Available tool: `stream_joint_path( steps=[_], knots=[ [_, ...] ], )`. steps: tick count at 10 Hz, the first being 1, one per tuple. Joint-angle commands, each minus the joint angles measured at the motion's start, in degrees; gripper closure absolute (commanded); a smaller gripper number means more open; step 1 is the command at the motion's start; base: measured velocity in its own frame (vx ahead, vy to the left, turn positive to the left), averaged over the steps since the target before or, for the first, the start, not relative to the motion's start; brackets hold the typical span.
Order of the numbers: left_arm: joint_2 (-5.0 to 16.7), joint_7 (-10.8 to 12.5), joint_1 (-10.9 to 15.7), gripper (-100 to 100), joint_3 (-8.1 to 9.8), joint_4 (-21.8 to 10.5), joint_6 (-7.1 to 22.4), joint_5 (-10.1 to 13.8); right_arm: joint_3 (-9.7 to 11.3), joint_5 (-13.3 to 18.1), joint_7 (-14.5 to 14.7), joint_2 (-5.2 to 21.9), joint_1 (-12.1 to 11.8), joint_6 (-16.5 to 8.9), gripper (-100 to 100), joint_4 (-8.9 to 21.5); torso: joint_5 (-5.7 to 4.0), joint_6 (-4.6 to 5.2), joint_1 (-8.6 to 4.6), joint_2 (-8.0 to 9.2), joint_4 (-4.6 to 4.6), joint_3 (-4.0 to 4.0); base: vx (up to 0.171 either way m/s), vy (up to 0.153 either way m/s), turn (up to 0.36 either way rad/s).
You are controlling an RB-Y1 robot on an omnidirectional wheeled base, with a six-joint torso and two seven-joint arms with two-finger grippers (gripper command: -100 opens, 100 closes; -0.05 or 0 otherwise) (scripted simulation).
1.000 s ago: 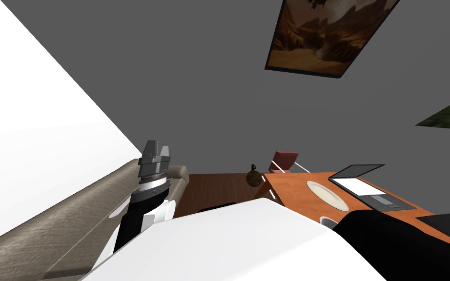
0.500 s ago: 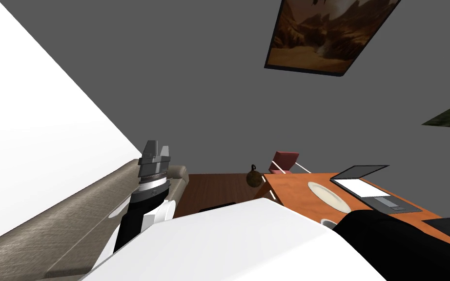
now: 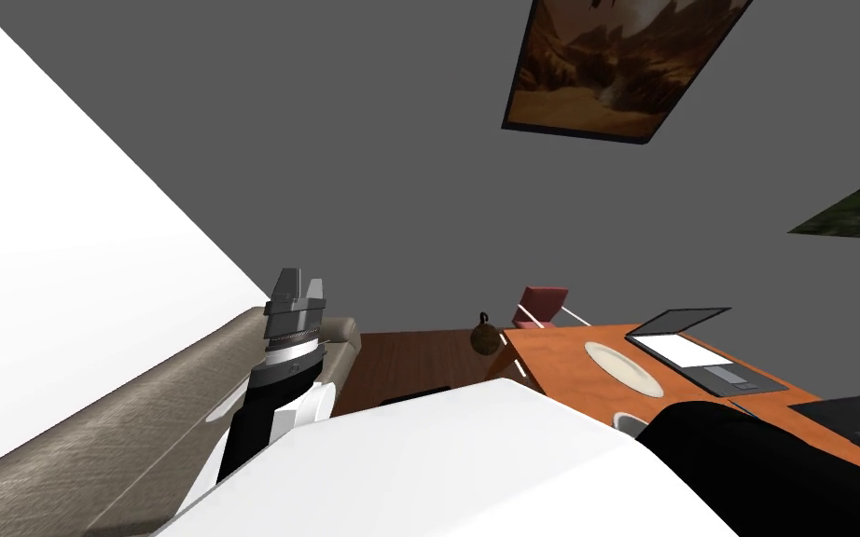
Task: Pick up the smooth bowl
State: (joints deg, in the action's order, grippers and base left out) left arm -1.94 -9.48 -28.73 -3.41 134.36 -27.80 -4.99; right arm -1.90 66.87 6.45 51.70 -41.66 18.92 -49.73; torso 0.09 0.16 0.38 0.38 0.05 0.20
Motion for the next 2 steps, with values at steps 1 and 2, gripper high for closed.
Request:
stream_joint_path(
  steps=[1,2],
  knots=[
    [0.0,0.0,0.0,0,0.0,0.0,0.0,0.0,0.0,0.0,0.0,0.0,0.0,0.0,100,0.0,0.0,0.0,0.0,0.0,0.0,0.0,-0.018,0.044,-0.025],
    [0.0,0.0,0.0,0,0.0,0.0,0.0,0.0,-0.04,0.02,-0.11,0.06,-0.06,0.18,0,-0.02,-0.01,-0.04,-0.13,-0.05,0.0,-0.02,-0.004,0.009,-0.003]
  ],
)
